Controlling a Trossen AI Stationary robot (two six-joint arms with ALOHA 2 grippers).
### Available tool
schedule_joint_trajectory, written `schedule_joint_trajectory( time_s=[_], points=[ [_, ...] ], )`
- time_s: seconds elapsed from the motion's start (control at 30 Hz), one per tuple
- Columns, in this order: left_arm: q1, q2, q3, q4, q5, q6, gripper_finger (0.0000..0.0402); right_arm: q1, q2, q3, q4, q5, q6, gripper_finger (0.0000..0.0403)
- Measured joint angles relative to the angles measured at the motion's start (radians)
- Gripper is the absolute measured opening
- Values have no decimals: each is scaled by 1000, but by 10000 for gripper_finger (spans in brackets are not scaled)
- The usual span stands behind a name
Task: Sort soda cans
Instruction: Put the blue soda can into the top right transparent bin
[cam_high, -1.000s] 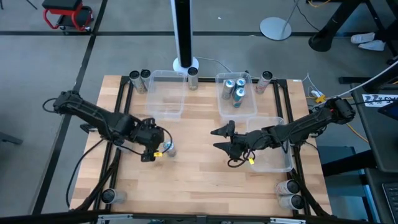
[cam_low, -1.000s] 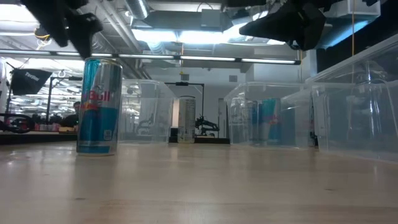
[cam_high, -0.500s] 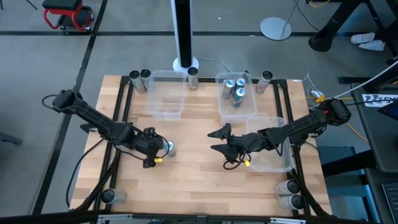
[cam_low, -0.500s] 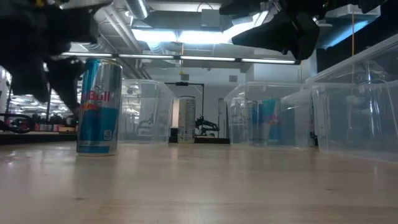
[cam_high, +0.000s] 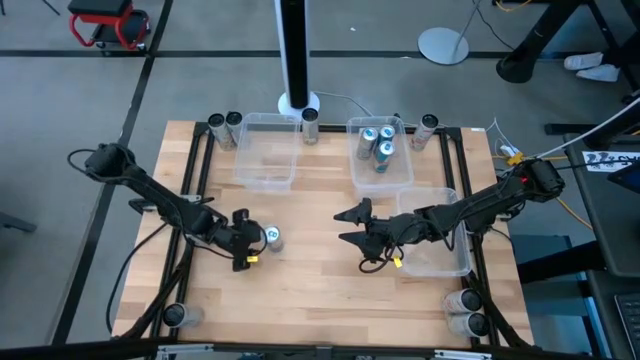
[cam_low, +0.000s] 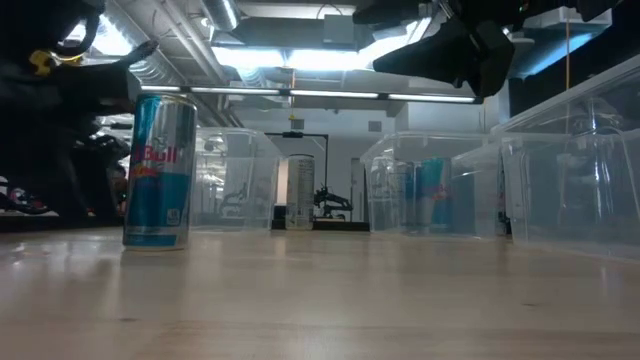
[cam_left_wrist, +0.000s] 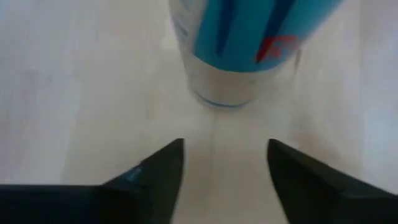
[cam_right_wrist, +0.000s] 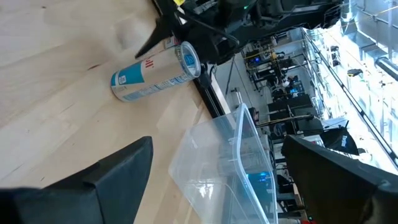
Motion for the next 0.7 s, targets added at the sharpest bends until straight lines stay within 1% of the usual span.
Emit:
schedule_joint_trajectory(
  time_s=[0.07, 0.13, 0.23, 0.33, 0.4, 0.5, 0.7],
  points=[
    [0, 0, -11, 8, -44, 22, 156, 0, 0, 0, 0, 1, 0, 358],
    [1, 1, -27, 28, -64, 42, 115, 0, 0, 0, 0, 1, 0, 358],
    [0, 1, -50, 136, -61, 69, 64, 0, 0, 0, -1, 0, 1, 358],
    [0, 1, -77, 220, -36, 100, 30, 0, 0, 0, -1, -1, 3, 358],
    [0, 1, -85, 256, -34, 110, 15, 0, 0, 0, -1, -1, 4, 358],
    [0, 1, -95, 298, -33, 136, 3, 0, 0, 0, -1, -1, 4, 358],
    [19, 47, -95, 413, -38, 213, 7, -1, 0, 0, 7, -1, 5, 358]
  ],
)
